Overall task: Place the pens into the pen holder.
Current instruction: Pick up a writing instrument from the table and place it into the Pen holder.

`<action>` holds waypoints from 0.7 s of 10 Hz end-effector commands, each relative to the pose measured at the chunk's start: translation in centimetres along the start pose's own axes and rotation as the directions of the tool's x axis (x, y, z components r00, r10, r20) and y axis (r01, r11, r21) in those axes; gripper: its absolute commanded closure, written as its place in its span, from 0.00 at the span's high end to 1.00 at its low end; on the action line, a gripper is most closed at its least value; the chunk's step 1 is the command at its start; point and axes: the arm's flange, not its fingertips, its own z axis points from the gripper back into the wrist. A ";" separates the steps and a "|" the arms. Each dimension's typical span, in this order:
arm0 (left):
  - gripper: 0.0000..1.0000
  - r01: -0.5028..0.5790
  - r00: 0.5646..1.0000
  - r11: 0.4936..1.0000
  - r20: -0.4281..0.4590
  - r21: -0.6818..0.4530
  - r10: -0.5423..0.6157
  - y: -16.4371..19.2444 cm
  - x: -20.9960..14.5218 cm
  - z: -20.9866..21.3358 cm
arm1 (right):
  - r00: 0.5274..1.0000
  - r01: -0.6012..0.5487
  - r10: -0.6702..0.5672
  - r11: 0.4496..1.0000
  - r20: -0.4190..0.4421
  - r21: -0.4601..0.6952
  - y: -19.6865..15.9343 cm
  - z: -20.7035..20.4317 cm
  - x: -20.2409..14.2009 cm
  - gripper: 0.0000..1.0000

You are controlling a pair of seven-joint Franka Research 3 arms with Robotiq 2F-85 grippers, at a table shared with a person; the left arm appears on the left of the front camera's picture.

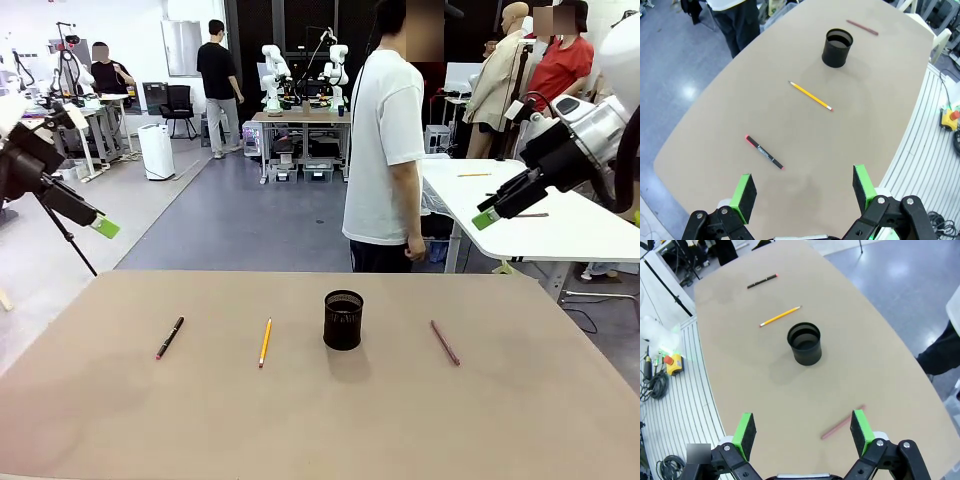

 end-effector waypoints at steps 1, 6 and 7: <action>1.00 -0.001 1.000 1.000 0.011 -0.012 0.001 0.0 0.1 0.0 | 1.000 -0.004 0.004 1.000 0.005 0.006 0.0 0.1 -0.1 1.00; 1.00 -0.001 1.000 1.000 0.011 -0.012 0.001 0.0 0.1 0.0 | 1.000 -0.004 0.004 1.000 0.005 0.006 0.0 0.1 -0.1 1.00; 1.00 -0.001 1.000 1.000 0.011 -0.012 0.001 0.0 0.1 0.0 | 1.000 -0.004 0.004 1.000 0.005 0.006 0.0 0.1 -0.1 1.00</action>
